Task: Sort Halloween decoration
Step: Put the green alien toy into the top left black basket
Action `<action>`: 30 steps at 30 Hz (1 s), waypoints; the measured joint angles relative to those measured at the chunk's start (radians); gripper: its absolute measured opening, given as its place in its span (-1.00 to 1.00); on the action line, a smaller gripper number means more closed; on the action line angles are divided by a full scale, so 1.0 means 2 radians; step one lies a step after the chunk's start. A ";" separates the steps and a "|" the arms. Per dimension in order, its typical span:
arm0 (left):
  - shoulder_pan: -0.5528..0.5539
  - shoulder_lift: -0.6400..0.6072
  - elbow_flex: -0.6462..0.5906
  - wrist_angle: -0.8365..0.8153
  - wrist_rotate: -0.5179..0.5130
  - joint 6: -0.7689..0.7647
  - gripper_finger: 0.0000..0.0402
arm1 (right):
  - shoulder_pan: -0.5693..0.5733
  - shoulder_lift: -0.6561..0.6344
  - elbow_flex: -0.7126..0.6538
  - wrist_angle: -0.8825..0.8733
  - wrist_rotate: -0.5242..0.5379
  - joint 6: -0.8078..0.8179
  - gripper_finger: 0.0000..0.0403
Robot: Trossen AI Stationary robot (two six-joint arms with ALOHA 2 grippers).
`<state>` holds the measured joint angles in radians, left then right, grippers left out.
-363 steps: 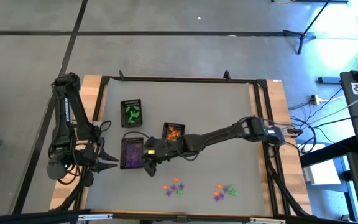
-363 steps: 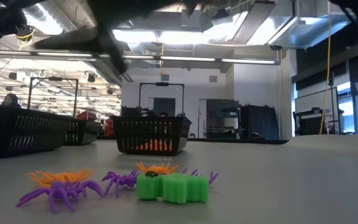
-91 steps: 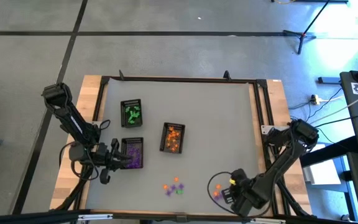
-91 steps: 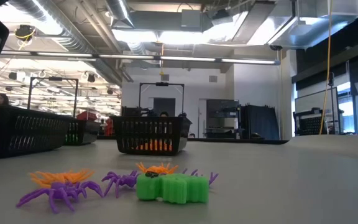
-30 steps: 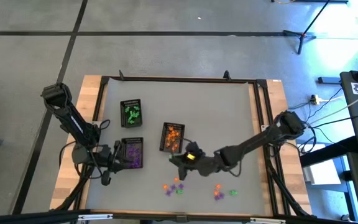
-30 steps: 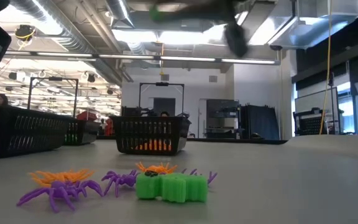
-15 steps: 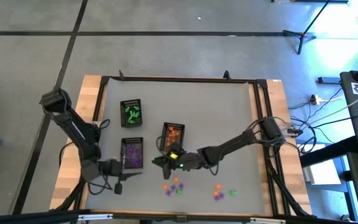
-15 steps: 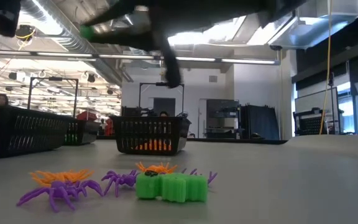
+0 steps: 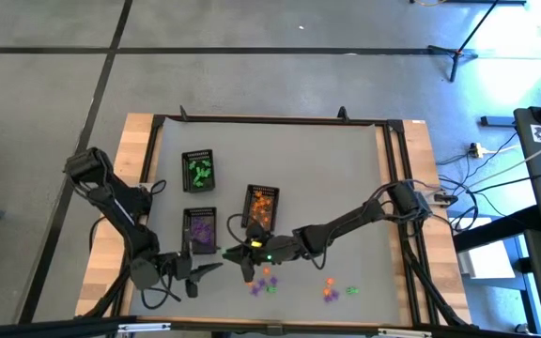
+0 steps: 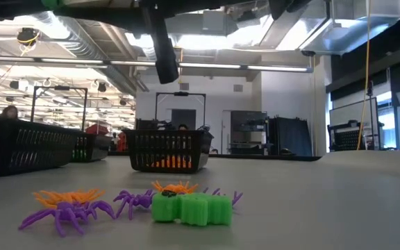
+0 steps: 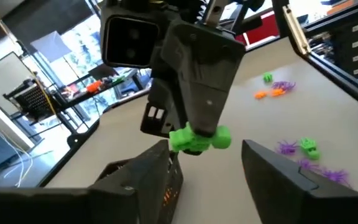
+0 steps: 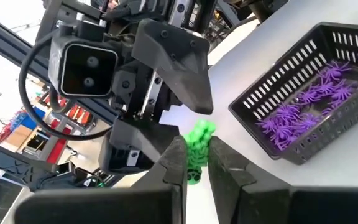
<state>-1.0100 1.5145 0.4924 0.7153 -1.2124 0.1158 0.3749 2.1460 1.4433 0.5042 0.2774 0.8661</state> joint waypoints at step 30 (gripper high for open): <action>0.035 0.017 0.003 0.002 0.039 -0.030 0.17 | -0.001 0.000 -0.001 -0.004 0.013 -0.004 -0.80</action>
<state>-0.9409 1.5478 0.4988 0.7193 -1.1347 0.0555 0.3729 2.1456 1.4422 0.4961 0.3027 0.8572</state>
